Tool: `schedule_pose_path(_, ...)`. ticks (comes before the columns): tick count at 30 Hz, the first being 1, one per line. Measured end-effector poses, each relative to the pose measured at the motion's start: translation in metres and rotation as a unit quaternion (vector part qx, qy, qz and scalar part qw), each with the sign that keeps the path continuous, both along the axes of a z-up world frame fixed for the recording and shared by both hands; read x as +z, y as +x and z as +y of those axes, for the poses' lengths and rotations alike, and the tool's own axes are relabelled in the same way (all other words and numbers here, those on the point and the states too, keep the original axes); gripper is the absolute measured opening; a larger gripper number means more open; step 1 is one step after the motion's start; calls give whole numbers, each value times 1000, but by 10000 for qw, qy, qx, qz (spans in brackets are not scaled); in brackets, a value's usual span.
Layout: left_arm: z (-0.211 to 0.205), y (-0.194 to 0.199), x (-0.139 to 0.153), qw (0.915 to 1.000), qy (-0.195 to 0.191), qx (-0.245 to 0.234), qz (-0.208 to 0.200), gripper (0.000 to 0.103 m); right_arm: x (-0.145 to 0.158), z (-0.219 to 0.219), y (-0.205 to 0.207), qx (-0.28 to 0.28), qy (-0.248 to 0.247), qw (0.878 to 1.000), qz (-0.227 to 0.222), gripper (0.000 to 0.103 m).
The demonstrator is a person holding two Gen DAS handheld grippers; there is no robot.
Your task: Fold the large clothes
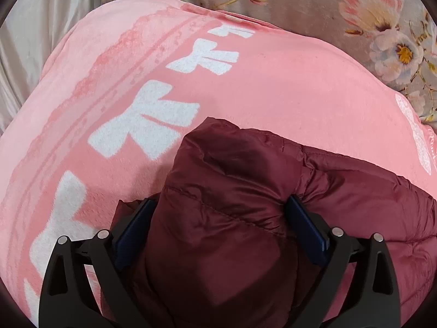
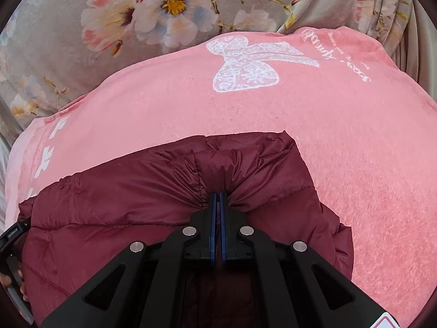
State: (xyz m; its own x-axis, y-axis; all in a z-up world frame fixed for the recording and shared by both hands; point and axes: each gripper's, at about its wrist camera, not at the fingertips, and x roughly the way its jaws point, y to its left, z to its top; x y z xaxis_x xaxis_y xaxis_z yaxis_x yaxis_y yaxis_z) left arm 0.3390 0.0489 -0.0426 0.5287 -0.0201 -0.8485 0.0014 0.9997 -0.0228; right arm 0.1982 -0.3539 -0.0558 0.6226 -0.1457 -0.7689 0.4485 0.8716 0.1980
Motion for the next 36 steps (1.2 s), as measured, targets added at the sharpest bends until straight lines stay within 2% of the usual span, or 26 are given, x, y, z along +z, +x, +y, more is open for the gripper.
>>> schedule_pose_path(9, -2, 0, -2, 10000, 45, 30, -19, 97, -5, -12, -3, -10, 511, 9984, -236, 0)
schedule_pose_path(24, -6, -1, -2, 9997, 235, 90, -60, 98, -5, -15, -3, -4, 517, 9983, -265, 0)
schedule_pose_path(31, -6, -2, -1, 9996, 250, 102, -60, 98, -3, -11, -1, -36, 309, 9993, -190, 0)
schedule_pose_path(34, -6, -1, -1, 9997, 203, 107, -47, 98, 1, -2, 2, -62, -49, 10000, -25, 0)
schedule_pose_path(35, -4, -2, 0, 9998, 140, 115, -49, 98, 7, 6, 2, -128, -316, 9994, 66, 4)
schedule_pose_path(36, 0, -3, 2, 9999, 38, 120, -43, 98, 16, 19, 0, -227, -651, 9975, 135, 15)
